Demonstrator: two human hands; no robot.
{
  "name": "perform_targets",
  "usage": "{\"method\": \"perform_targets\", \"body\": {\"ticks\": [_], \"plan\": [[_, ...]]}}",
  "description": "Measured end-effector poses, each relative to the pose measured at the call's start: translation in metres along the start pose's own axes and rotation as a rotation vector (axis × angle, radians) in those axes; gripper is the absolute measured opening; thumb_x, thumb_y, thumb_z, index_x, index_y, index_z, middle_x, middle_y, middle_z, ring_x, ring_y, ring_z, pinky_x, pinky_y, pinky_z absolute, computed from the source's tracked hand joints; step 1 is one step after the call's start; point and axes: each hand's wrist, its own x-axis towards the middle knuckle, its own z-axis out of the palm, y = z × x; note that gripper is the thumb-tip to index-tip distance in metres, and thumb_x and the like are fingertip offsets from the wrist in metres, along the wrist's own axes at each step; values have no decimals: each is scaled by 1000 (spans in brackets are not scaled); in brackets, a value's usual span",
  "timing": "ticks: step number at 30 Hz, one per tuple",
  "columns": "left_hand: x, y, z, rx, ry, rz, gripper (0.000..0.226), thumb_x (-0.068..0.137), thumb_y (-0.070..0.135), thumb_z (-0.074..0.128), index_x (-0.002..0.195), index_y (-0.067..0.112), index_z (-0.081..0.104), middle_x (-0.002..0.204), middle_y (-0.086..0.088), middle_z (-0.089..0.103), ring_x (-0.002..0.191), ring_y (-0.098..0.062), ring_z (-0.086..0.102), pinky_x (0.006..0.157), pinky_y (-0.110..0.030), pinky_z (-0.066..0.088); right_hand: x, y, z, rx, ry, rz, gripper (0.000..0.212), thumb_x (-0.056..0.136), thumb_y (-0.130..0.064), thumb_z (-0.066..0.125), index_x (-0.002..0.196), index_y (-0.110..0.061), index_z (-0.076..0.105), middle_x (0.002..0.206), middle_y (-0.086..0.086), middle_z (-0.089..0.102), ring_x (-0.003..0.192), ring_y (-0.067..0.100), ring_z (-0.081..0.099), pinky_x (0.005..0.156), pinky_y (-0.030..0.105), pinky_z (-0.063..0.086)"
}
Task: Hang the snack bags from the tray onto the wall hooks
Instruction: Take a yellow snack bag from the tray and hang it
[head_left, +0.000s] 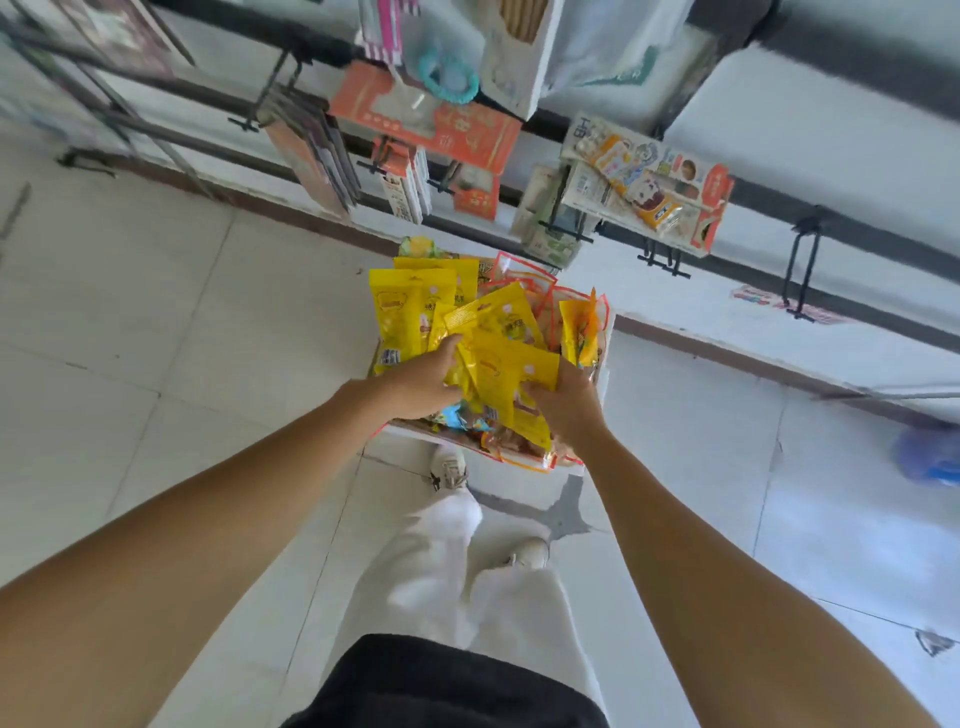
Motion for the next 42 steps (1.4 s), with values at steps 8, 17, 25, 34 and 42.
{"method": "perform_targets", "body": {"ticks": [8,17,25,34,42], "plan": [[-50,79,-20,-131,180,73,81,89,24,70,154,26,22,153,-6,40,132,-27,47,104,-41,44,-72,-13,-92,275,150,-137,13,89,-15,69,96,-26,70,94,3,73,93,23,67,89,45,55],[-147,238,50,-425,155,506,36,90,13,69,126,13,62,116,-1,71,103,-14,69,80,-20,55,-223,12,-214,652,341,-327,22,91,-10,67,112,-15,68,107,8,74,98,27,71,86,50,59],[-192,367,98,-381,249,686,8,86,13,73,91,17,69,96,-3,74,95,-24,70,88,-42,55,-311,60,-294,509,917,-236,31,83,-38,74,102,-23,55,95,-6,68,83,19,67,78,40,54],[-203,483,155,-408,166,745,15,83,8,71,97,12,65,89,-7,73,80,-23,69,70,-32,54,-304,45,-324,306,875,-275,64,77,-27,78,129,-11,43,118,8,52,103,26,58,86,44,53],[-174,520,160,-170,-73,830,28,83,19,56,110,26,63,115,-4,67,104,-20,62,91,-34,51,-302,79,-372,781,908,-245,27,88,5,61,89,-21,68,77,-3,73,66,9,69,54,19,54]]}}
